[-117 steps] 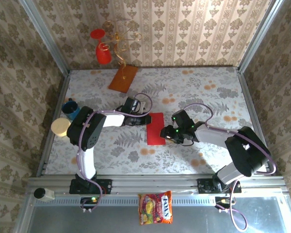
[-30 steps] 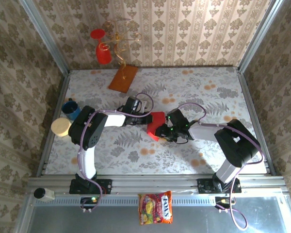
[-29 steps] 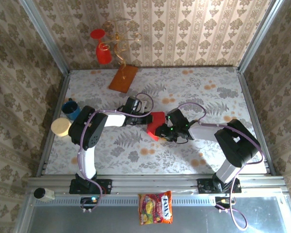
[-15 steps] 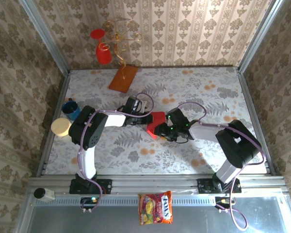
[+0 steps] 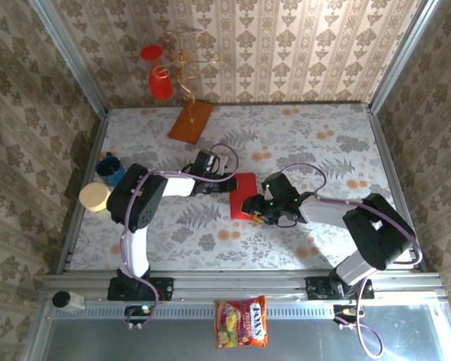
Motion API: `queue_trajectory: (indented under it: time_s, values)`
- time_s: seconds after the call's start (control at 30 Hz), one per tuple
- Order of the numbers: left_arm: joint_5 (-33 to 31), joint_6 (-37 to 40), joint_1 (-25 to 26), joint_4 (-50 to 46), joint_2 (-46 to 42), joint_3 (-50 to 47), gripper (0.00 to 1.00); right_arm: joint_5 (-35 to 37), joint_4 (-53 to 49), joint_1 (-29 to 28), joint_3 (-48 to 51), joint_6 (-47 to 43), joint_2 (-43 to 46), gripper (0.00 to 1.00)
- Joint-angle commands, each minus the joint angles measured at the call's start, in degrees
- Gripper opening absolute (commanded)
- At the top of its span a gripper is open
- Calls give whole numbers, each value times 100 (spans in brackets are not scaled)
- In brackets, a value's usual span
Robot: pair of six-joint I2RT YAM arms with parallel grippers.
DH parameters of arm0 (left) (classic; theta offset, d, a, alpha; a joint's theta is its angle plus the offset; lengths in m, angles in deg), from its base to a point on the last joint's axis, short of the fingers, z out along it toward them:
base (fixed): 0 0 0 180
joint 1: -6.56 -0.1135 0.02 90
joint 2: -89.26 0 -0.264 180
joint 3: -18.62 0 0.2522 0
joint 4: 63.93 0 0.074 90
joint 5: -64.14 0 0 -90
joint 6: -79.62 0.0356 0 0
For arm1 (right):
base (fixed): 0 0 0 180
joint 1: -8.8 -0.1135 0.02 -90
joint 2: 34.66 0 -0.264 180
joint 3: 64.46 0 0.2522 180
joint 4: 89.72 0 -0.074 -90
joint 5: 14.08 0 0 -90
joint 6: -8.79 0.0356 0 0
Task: Fold a paper plane with a square sheet of paper (pick it up from the middle)
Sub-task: Fold the triangle a second time at the center of the table.
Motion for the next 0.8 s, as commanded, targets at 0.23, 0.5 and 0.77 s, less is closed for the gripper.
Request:
queue_trajectory:
  time_s: [0.23, 0.5, 0.77]
  values:
    - [-780, 43, 120, -979, 849, -423, 0, -15, 269, 16, 227, 182, 146, 56]
    - [-700, 20, 151, -1077, 405, -367, 0, 269, -60, 109, 324, -41, 314, 54]
    - [-639, -18, 290, -1330, -323, -232, 0, 407, -235, 187, 374, -116, 532, 49]
